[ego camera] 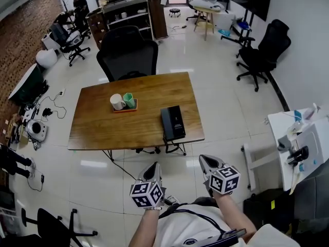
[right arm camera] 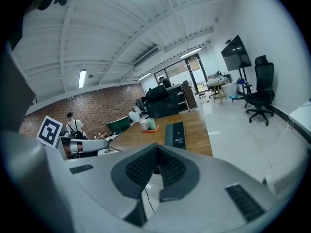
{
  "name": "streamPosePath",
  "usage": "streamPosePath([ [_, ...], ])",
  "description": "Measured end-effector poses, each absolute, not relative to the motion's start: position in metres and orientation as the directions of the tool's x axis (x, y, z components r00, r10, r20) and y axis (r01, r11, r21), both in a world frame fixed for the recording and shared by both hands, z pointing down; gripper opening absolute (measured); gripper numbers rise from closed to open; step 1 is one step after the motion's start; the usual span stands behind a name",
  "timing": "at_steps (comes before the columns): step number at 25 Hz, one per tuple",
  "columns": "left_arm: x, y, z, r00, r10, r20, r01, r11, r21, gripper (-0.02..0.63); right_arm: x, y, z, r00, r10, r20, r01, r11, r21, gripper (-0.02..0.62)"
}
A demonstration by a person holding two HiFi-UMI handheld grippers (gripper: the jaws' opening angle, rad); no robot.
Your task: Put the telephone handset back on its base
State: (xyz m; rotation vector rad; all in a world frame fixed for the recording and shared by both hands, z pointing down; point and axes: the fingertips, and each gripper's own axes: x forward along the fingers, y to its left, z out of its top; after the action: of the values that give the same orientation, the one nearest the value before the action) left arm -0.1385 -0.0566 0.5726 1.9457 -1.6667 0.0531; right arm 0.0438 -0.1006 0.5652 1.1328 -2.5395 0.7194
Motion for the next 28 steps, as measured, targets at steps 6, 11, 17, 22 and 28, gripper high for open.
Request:
streamPosePath([
  [6,-0.110,-0.057,0.565,0.196,-0.897,0.395,-0.940,-0.057,0.337,0.002,0.076,-0.097,0.561,-0.667,-0.616,0.420,-0.744,0.581,-0.330,0.003],
  [11,-0.092,-0.052,0.562,0.186,-0.901,0.392,-0.939,-0.045,0.342,0.002,0.087,-0.088,0.564,-0.682,-0.593,0.428,-0.727,0.608,-0.318,0.002],
  [17,-0.072,-0.033,0.570,0.168,-0.901,0.399,-0.932,-0.014,0.362,0.002,0.095,-0.078,0.564,-0.705,-0.565,0.429,-0.702,0.643,-0.306,0.002],
  [22,-0.071,-0.019,0.571,0.151,-0.902,0.404,-0.930,0.009,0.367,0.002,0.094,-0.065,0.564,-0.722,-0.542,0.431,-0.682,0.664,-0.307,0.002],
  [28,-0.061,-0.004,0.573,0.142,-0.901,0.410,-0.927,0.024,0.374,0.002,0.099,-0.053,0.567,-0.734,-0.523,0.434,-0.666,0.678,-0.310,0.002],
])
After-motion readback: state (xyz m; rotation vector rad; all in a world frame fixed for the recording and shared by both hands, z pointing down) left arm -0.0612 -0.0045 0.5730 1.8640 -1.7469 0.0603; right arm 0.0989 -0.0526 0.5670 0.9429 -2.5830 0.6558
